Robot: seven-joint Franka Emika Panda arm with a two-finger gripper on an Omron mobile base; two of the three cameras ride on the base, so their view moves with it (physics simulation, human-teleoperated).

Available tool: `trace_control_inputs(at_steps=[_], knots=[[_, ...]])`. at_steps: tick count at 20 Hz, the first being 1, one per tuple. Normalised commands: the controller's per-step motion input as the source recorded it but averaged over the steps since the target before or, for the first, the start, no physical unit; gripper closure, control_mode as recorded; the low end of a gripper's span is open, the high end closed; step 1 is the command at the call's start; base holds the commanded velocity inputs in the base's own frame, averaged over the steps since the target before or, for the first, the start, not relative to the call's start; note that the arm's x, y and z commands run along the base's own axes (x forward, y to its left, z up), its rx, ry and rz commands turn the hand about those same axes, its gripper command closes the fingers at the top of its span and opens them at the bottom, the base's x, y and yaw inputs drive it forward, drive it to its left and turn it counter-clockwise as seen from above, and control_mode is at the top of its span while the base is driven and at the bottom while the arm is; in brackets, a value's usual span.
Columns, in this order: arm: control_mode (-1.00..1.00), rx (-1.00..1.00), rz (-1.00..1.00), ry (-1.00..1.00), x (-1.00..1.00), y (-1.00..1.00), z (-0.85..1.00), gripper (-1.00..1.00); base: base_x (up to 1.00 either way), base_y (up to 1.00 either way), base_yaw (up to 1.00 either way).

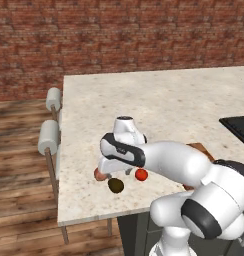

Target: Place the avocado, onion, tomato, and bell pepper on the cutting board.

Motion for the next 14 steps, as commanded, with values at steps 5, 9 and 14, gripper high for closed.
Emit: trace_control_inputs(at_steps=[5,9,14], knots=[[-1.0,0.0,0.0,0.04,0.0,0.0,-0.25,-1.0,0.0,0.0,0.0],[-1.0,0.0,0.0,0.03,0.0,0.0,-0.23,-1.0,0.0,0.0,0.0],[-1.0,0.0,0.0,0.05,0.0,0.07,-0.28,-1.0,0.0,0.0,0.0]])
